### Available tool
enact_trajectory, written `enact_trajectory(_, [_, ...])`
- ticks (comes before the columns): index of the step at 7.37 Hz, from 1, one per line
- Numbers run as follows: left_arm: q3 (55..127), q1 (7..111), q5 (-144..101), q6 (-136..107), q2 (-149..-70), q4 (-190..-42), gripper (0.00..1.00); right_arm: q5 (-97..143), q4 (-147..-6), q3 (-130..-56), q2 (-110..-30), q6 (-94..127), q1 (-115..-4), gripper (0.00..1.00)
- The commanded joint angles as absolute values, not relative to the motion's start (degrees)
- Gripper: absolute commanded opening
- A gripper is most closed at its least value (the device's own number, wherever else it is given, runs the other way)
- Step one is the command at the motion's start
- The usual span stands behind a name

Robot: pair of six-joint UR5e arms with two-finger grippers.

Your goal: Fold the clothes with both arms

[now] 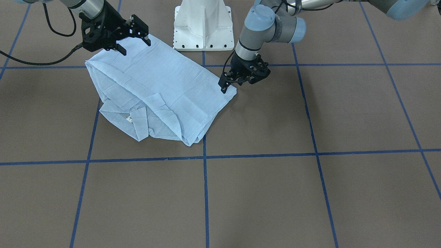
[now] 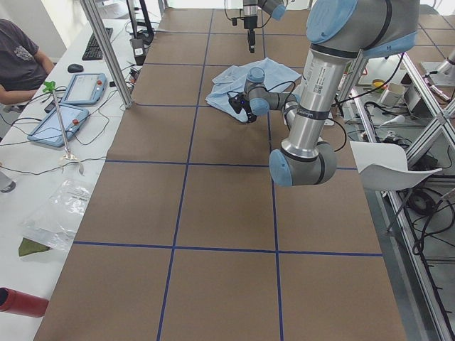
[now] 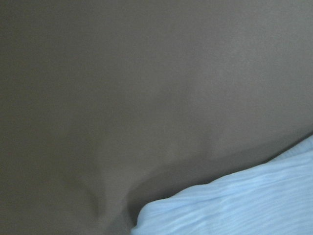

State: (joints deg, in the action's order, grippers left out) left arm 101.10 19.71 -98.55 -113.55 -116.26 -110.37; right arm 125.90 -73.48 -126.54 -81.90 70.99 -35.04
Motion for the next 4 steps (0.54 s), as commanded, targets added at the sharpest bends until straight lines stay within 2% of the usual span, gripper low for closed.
enact_trajectory(1, [100.9,19.4,-98.5,-113.6,-116.1,-110.3,0.66,126.1,-73.5,-126.5,-81.9,71.0,-35.2,1.00])
enact_trajectory(3, [99.8,19.0,-98.5,-113.5,-116.6,-110.4,0.51,126.2,-73.5,-126.5,-81.8,71.0,-35.2,1.00])
enact_trajectory(4, [99.8,19.0,-98.5,-113.5,-116.6,-110.4,0.27,126.5,-73.5,-126.5,-81.8,71.0,-35.4,1.00])
